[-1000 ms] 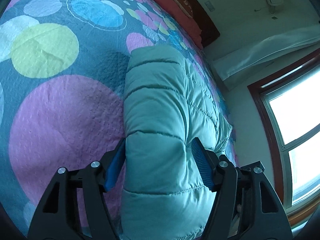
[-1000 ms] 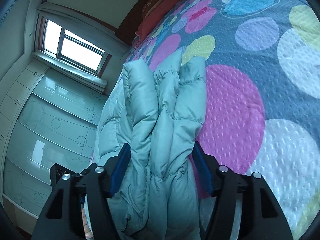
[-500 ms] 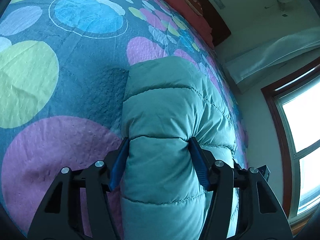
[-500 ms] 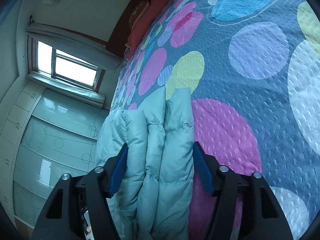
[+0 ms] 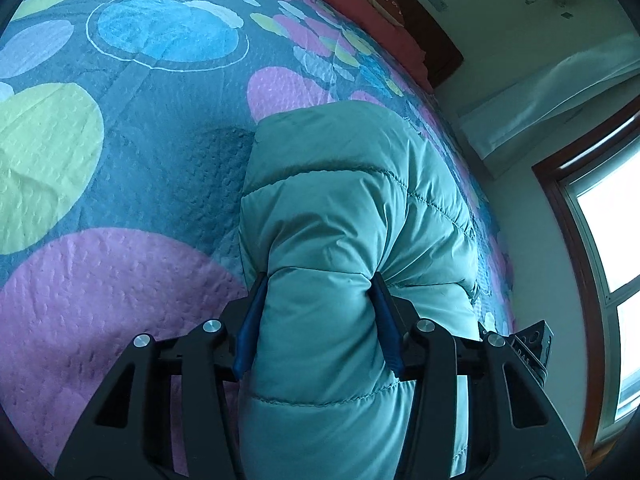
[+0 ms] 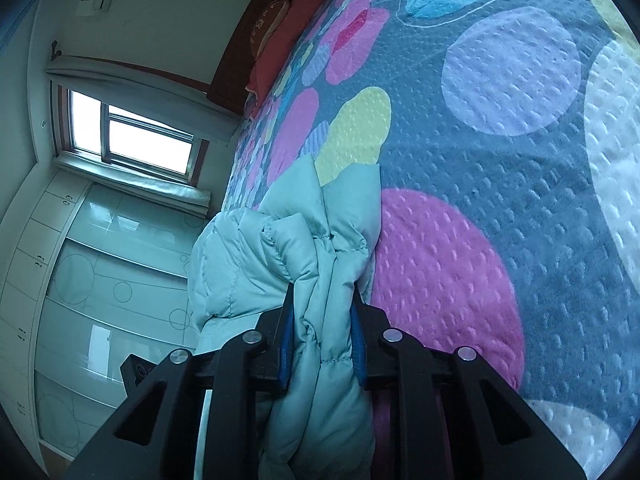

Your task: Fold large clothes

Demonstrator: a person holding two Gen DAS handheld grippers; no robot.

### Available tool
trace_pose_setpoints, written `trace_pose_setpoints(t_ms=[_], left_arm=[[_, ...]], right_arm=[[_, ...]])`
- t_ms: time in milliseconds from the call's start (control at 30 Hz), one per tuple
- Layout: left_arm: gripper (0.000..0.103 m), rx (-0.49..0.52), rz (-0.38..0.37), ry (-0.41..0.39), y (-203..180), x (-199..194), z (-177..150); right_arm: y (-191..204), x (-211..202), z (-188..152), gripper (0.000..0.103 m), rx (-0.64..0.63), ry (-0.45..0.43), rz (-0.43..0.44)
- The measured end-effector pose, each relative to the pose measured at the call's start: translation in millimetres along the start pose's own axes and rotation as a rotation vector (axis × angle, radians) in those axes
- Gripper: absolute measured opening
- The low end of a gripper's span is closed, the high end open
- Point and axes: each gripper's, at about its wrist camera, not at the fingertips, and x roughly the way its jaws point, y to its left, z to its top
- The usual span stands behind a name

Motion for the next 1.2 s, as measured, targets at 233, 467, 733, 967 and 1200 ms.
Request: trace_pose_setpoints(t_ms=[233, 467, 733, 967, 1200], left_arm=[[0.060, -0.025, 0.016, -0.012, 0, -13, -9], [0.061, -0.010, 0.038, -0.033, -8, -38, -25], [0.064, 0.024, 0.063, -0.040, -16, -60, -57], [0.066, 0.017, 0.076, -0.041, -18, -77, -84], [0.066, 0.112, 0.158, -0.077, -32, -101, -114]], right_arm=[[1, -14, 2, 0.032, 0.010, -0.003, -0.009], [-1, -41, -9, 0.043, 0.031, -0.024, -0.021], [2, -71, -41, 0.043, 0.026, -0.027, -0.018], [1, -87, -74, 0.044, 0.029, -0.019, -0.041], [9, -112, -101, 0.044, 0.006, -0.047, -0.112]])
